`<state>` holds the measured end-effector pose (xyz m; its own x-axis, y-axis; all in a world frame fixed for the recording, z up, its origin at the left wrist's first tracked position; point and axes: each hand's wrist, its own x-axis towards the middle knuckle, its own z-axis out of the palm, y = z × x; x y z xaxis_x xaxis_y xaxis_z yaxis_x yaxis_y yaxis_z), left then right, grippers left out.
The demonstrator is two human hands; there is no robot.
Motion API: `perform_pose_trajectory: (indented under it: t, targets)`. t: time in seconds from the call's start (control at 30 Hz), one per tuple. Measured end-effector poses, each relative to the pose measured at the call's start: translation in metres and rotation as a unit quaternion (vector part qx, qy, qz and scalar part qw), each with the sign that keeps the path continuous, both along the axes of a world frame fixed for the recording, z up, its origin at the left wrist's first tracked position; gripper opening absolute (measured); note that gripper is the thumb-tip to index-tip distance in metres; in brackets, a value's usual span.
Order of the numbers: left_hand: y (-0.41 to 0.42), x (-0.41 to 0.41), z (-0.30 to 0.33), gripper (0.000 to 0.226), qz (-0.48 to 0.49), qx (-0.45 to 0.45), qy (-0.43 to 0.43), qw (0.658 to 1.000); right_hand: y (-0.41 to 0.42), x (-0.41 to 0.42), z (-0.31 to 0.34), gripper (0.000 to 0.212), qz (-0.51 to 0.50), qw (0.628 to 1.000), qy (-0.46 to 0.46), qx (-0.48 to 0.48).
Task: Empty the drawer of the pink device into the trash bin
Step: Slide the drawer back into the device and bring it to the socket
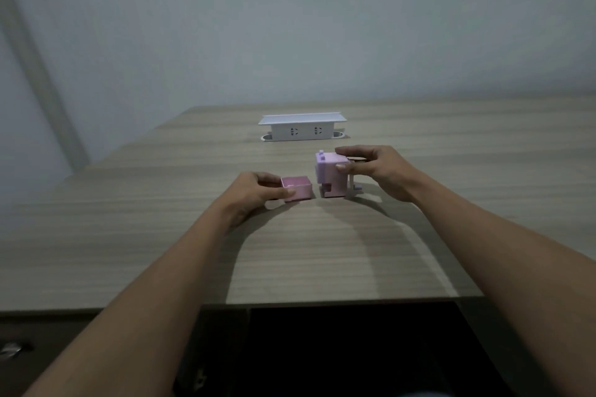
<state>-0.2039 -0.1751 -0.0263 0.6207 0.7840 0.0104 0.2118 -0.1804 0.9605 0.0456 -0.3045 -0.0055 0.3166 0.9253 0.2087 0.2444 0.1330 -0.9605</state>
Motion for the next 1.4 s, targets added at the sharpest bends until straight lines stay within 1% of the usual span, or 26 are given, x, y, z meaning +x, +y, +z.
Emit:
perform_pose_trajectory:
  t: [0.13,0.3,0.5,0.63,0.77,0.93,1.03,1.1,1.17,1.27,1.33,1.4]
  targets:
    - [0.002,0.008,-0.001,0.04,-0.02,0.001,-0.003,1.0,0.003,0.002,-0.002,0.051,0.004,1.0,0.001,0.0]
    - [-0.003,0.02,-0.004,0.04,-0.048,0.027,-0.011,0.998,0.003,0.003,-0.007,0.05,0.005,1.0,0.01,0.007]
    - [-0.001,0.026,-0.005,0.038,-0.058,0.022,-0.016,0.998,0.003,0.004,-0.011,0.05,0.006,0.999,0.032,0.016]
    - [-0.001,0.035,-0.007,0.043,-0.067,0.021,-0.024,0.997,0.004,0.004,-0.012,0.05,0.008,0.999,0.032,0.023]
    - [-0.008,0.048,-0.005,0.039,-0.081,0.028,-0.018,0.996,0.003,0.003,-0.015,0.05,0.011,0.999,0.036,0.036]
    - [-0.011,0.061,-0.006,0.046,-0.084,0.035,-0.004,0.996,0.004,0.0,-0.02,0.05,0.003,0.998,0.042,0.053]
    - [-0.012,0.061,-0.006,0.046,-0.083,0.036,-0.007,0.996,0.004,0.0,-0.022,0.05,-0.003,0.998,0.037,0.051]
    - [-0.013,0.061,-0.006,0.047,-0.081,0.039,-0.006,0.996,0.004,-0.001,-0.021,0.053,-0.006,0.998,0.035,0.054]
    - [-0.013,0.061,-0.006,0.048,-0.082,0.04,-0.004,0.996,0.002,-0.001,-0.022,0.06,-0.01,0.998,0.034,0.055]
    - [-0.013,0.06,-0.007,0.047,-0.081,0.04,-0.006,0.996,-0.001,0.0,-0.025,0.067,-0.015,0.999,0.028,0.037]
    - [-0.011,0.06,-0.008,0.045,-0.081,0.041,-0.011,0.996,0.0,0.002,-0.028,0.065,-0.014,0.999,0.022,0.023]
    - [-0.007,0.061,-0.009,0.044,-0.079,0.038,-0.017,0.996,0.002,0.003,-0.024,0.056,-0.015,1.0,0.02,0.015]
